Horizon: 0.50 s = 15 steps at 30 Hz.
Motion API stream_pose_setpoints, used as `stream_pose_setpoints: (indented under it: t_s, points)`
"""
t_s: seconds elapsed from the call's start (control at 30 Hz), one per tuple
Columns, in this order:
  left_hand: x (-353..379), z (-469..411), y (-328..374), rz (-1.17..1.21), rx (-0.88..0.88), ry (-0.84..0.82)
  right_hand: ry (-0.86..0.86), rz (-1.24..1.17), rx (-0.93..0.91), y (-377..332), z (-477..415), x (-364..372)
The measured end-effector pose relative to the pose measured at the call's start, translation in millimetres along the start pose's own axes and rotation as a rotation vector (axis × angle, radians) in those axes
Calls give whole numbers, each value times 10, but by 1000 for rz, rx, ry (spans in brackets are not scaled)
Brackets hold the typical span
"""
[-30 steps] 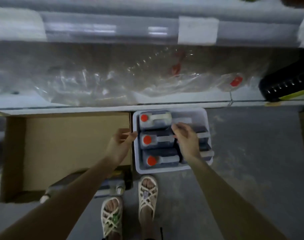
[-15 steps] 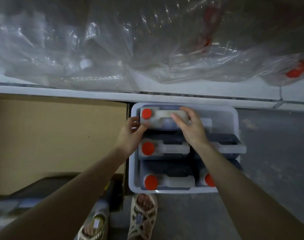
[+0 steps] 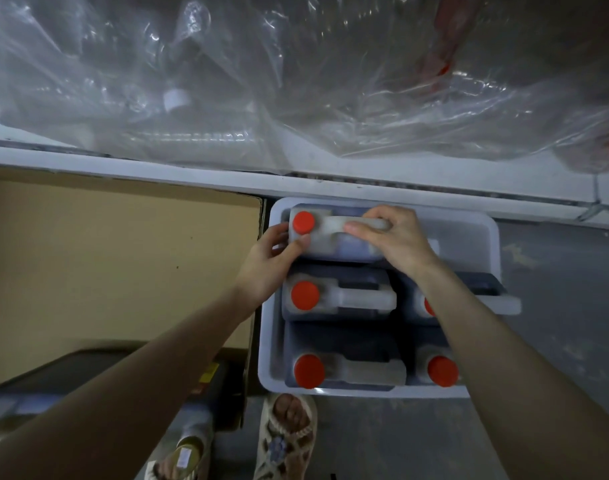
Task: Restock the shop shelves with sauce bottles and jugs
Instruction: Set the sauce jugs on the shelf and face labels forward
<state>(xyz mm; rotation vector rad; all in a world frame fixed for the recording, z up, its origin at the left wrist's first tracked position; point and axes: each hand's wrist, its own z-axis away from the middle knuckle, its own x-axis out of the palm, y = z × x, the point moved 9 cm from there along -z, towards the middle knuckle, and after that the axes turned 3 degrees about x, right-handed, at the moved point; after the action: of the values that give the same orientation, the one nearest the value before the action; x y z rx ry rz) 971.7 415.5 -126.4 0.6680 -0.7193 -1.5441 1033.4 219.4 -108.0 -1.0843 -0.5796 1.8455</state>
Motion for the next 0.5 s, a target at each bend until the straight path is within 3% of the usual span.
stream_pose_setpoints:
  t_s: [0.13,0.5]
  points:
    - [-7,-16,-22,-11,11,-13,-119,40,88,-3,-9,88]
    - [-226,462,250,-48,56,-152,-9,20,46,-445,434,99]
